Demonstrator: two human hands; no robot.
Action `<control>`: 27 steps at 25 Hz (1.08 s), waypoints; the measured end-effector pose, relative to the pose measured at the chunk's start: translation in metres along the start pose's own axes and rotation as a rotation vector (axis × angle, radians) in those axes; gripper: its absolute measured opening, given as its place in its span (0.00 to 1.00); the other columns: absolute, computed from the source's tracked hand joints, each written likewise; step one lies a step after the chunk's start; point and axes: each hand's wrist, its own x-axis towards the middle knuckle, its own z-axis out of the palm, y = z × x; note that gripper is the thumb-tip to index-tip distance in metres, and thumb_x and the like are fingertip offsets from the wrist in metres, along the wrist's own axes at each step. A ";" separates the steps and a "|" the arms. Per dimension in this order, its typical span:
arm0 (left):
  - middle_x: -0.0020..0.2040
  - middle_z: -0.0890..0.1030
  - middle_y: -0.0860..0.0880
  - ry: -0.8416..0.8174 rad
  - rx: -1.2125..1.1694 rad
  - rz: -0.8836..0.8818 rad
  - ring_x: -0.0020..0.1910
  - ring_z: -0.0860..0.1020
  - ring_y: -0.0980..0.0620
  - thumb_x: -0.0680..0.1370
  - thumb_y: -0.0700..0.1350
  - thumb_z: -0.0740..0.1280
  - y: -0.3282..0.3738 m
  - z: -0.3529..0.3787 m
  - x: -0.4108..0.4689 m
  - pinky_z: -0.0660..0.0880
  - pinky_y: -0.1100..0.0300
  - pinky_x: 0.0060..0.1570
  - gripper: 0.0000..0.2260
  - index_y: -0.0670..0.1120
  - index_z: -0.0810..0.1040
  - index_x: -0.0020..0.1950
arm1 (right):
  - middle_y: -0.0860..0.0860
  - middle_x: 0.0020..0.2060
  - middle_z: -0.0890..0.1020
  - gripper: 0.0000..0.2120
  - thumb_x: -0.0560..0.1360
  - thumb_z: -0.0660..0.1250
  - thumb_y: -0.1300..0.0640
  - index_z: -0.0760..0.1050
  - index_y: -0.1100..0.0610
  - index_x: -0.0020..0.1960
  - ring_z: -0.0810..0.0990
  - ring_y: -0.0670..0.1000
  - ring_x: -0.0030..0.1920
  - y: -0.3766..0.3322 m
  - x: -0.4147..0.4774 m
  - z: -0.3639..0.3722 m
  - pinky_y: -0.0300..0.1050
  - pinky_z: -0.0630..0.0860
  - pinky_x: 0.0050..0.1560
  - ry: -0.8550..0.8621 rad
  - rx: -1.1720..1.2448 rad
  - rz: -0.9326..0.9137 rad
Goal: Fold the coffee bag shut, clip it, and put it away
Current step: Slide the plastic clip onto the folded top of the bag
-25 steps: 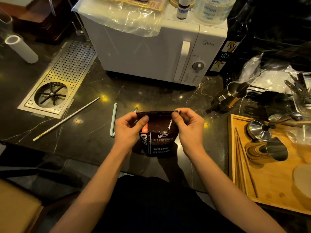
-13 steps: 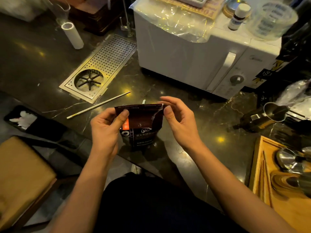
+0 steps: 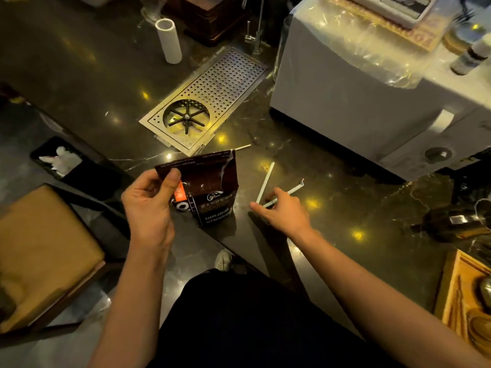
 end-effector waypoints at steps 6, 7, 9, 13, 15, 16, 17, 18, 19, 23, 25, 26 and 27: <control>0.36 0.85 0.56 0.009 0.016 -0.039 0.37 0.81 0.60 0.69 0.39 0.72 -0.007 0.000 0.011 0.78 0.66 0.41 0.06 0.50 0.85 0.39 | 0.50 0.42 0.82 0.21 0.70 0.64 0.31 0.69 0.49 0.46 0.81 0.57 0.45 -0.009 0.007 0.009 0.53 0.79 0.46 0.019 -0.205 -0.018; 0.36 0.85 0.56 0.003 0.016 -0.048 0.37 0.81 0.61 0.69 0.39 0.71 -0.008 0.001 0.011 0.78 0.66 0.40 0.06 0.50 0.85 0.39 | 0.51 0.42 0.83 0.19 0.71 0.64 0.33 0.69 0.49 0.46 0.82 0.58 0.45 -0.010 0.007 0.010 0.53 0.78 0.46 0.031 -0.214 -0.017; 0.35 0.85 0.56 -0.009 0.011 -0.071 0.36 0.81 0.61 0.69 0.39 0.71 -0.010 0.005 0.012 0.78 0.67 0.39 0.07 0.51 0.86 0.38 | 0.52 0.43 0.83 0.15 0.74 0.65 0.39 0.71 0.50 0.48 0.82 0.59 0.46 -0.008 0.006 0.010 0.51 0.77 0.44 0.069 -0.211 -0.017; 0.35 0.85 0.56 -0.059 0.013 -0.098 0.36 0.82 0.60 0.68 0.40 0.71 -0.014 0.015 0.014 0.78 0.67 0.39 0.07 0.51 0.85 0.38 | 0.52 0.44 0.82 0.10 0.77 0.64 0.45 0.72 0.51 0.47 0.81 0.57 0.46 0.001 0.002 0.002 0.53 0.79 0.44 0.139 -0.107 -0.012; 0.35 0.85 0.56 -0.099 0.021 -0.105 0.37 0.82 0.60 0.68 0.40 0.71 -0.016 0.020 0.015 0.79 0.67 0.40 0.07 0.52 0.86 0.38 | 0.50 0.45 0.81 0.08 0.77 0.64 0.45 0.73 0.50 0.48 0.81 0.55 0.45 0.008 -0.002 -0.009 0.54 0.80 0.44 0.199 -0.033 -0.019; 0.35 0.85 0.56 -0.119 0.022 -0.113 0.37 0.82 0.60 0.68 0.40 0.71 -0.017 0.023 0.016 0.79 0.66 0.40 0.07 0.52 0.86 0.38 | 0.49 0.45 0.80 0.07 0.77 0.64 0.46 0.73 0.49 0.48 0.81 0.53 0.44 0.011 -0.004 -0.016 0.54 0.80 0.44 0.231 0.014 -0.033; 0.35 0.85 0.55 -0.141 0.022 -0.127 0.37 0.81 0.60 0.68 0.40 0.71 -0.019 0.028 0.016 0.79 0.66 0.40 0.07 0.52 0.86 0.38 | 0.48 0.44 0.80 0.06 0.77 0.64 0.47 0.73 0.48 0.48 0.81 0.51 0.43 0.015 -0.008 -0.024 0.55 0.81 0.44 0.266 0.067 -0.052; 0.35 0.85 0.55 -0.159 0.024 -0.144 0.37 0.82 0.60 0.68 0.40 0.71 -0.021 0.032 0.016 0.79 0.66 0.39 0.06 0.51 0.85 0.38 | 0.47 0.44 0.80 0.04 0.78 0.65 0.48 0.74 0.48 0.48 0.81 0.50 0.43 0.018 -0.012 -0.034 0.56 0.81 0.44 0.303 0.124 -0.073; 0.35 0.85 0.55 -0.175 0.027 -0.160 0.37 0.82 0.60 0.68 0.40 0.72 -0.023 0.037 0.016 0.79 0.66 0.39 0.06 0.51 0.85 0.38 | 0.47 0.44 0.80 0.03 0.78 0.66 0.50 0.75 0.48 0.48 0.80 0.48 0.43 0.019 -0.016 -0.043 0.55 0.81 0.45 0.340 0.190 -0.094; 0.36 0.85 0.54 -0.270 0.055 -0.200 0.38 0.82 0.59 0.68 0.40 0.72 -0.036 0.065 0.013 0.80 0.64 0.41 0.05 0.49 0.85 0.40 | 0.47 0.43 0.81 0.03 0.77 0.68 0.57 0.78 0.52 0.51 0.82 0.47 0.43 0.026 -0.047 -0.083 0.48 0.82 0.45 0.471 0.439 -0.182; 0.36 0.85 0.54 -0.319 0.071 -0.219 0.38 0.82 0.58 0.67 0.40 0.72 -0.041 0.081 0.009 0.79 0.64 0.40 0.05 0.47 0.83 0.42 | 0.47 0.44 0.81 0.05 0.77 0.68 0.59 0.78 0.53 0.52 0.82 0.49 0.45 0.034 -0.063 -0.098 0.49 0.82 0.46 0.505 0.490 -0.212; 0.35 0.85 0.54 -0.350 0.072 -0.232 0.37 0.82 0.58 0.67 0.40 0.72 -0.044 0.091 0.007 0.79 0.64 0.39 0.05 0.46 0.82 0.42 | 0.47 0.45 0.81 0.05 0.77 0.68 0.59 0.78 0.53 0.52 0.82 0.49 0.46 0.040 -0.070 -0.105 0.50 0.81 0.47 0.523 0.493 -0.224; 0.35 0.85 0.53 -0.387 0.074 -0.249 0.37 0.83 0.57 0.67 0.40 0.72 -0.047 0.102 0.005 0.79 0.64 0.39 0.05 0.46 0.82 0.42 | 0.47 0.46 0.81 0.06 0.77 0.68 0.59 0.78 0.54 0.53 0.81 0.49 0.47 0.048 -0.076 -0.111 0.50 0.81 0.48 0.540 0.487 -0.235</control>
